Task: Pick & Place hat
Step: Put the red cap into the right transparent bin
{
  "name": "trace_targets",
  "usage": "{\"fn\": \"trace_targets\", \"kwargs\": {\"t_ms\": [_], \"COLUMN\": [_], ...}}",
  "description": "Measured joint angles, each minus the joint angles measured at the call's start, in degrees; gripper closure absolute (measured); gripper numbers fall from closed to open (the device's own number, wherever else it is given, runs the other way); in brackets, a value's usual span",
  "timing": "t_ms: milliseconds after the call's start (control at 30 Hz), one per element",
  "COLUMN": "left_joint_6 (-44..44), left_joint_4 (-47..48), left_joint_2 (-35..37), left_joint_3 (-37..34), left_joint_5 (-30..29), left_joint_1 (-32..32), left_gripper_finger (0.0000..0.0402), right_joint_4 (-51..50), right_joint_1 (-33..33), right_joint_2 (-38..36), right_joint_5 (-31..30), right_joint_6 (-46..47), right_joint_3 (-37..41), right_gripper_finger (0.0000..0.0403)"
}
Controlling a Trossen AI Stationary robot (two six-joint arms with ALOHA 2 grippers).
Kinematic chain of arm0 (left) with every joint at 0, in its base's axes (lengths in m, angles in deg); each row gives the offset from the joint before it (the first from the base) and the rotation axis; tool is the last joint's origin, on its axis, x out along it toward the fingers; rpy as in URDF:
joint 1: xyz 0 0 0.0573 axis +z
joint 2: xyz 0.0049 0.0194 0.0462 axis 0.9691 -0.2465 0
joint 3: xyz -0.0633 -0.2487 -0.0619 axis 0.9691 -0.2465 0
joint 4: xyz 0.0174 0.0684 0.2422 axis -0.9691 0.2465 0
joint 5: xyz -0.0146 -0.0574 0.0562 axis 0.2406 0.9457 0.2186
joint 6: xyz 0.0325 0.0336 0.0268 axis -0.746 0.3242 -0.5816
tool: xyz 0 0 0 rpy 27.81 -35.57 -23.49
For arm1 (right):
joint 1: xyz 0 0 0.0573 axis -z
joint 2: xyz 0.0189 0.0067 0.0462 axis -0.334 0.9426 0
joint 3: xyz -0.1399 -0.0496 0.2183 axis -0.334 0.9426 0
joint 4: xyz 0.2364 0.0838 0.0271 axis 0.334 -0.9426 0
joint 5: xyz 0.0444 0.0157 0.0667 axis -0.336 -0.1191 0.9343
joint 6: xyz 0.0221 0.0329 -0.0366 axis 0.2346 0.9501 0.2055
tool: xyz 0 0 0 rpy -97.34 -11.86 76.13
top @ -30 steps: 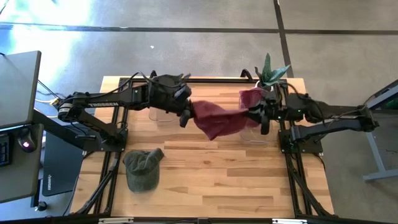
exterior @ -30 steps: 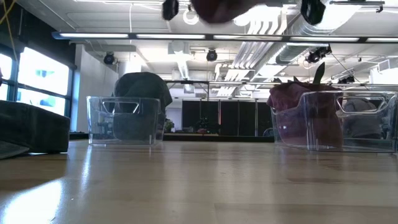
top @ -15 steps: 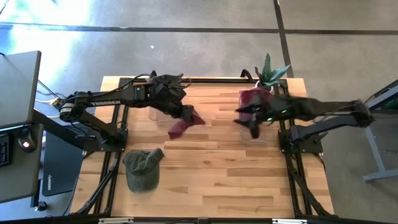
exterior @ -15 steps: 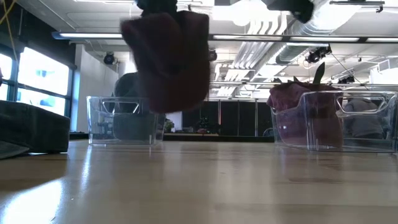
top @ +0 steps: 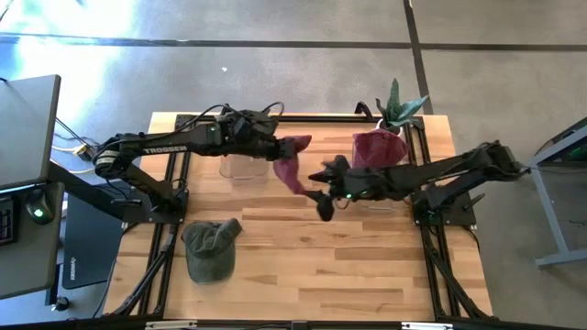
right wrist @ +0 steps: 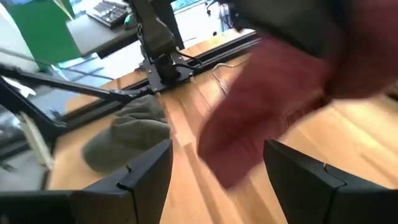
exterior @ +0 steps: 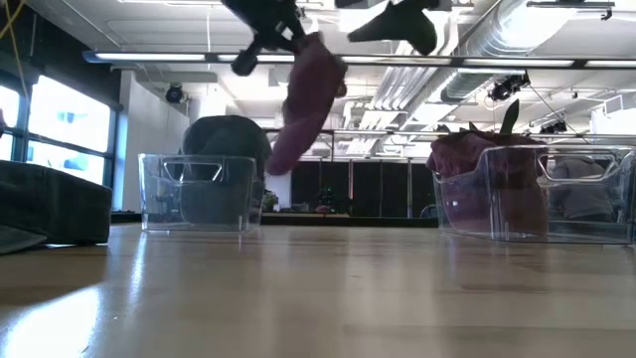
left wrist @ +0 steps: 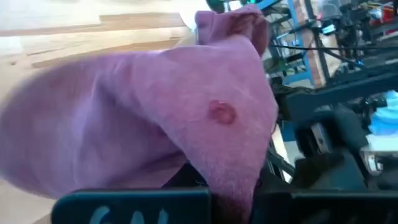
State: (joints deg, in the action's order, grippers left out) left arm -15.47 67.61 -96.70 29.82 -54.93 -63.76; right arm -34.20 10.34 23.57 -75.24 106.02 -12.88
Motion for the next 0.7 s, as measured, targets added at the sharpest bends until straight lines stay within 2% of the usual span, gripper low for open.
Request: {"fn": "trace_targets", "kwargs": {"t_ms": [133,333,567,700], "left_joint_6": [1.0,1.0,1.0,1.0], "left_joint_4": [-1.9,-1.4,-1.6,-1.5], "left_joint_2": [-0.4,-1.3,-1.2,-1.2], "left_joint_3": [-0.2,-0.2,-0.1,-0.1], "left_joint_5": [-1.2,-1.3,-1.2,-1.9], "left_joint_1": [0.0,0.0,0.0,0.0], "left_gripper_finger": [0.0401,0.0401,0.0401,0.0401], "right_joint_4": [-1.2,-7.1,-8.4,-5.7], "right_joint_1": [0.2,0.9,2.6,3.1], "right_joint_2": [4.3,5.3,5.8,7.3], "right_joint_5": [-2.8,-6.1,-7.6,-8.6], "right_joint_6": [-5.8,-6.3,-10.3,-10.5], "right_joint_3": [-2.9,-6.4,-7.2,-7.2], "right_gripper_finger": [0.0157,0.0154,0.0104,0.0092]}}
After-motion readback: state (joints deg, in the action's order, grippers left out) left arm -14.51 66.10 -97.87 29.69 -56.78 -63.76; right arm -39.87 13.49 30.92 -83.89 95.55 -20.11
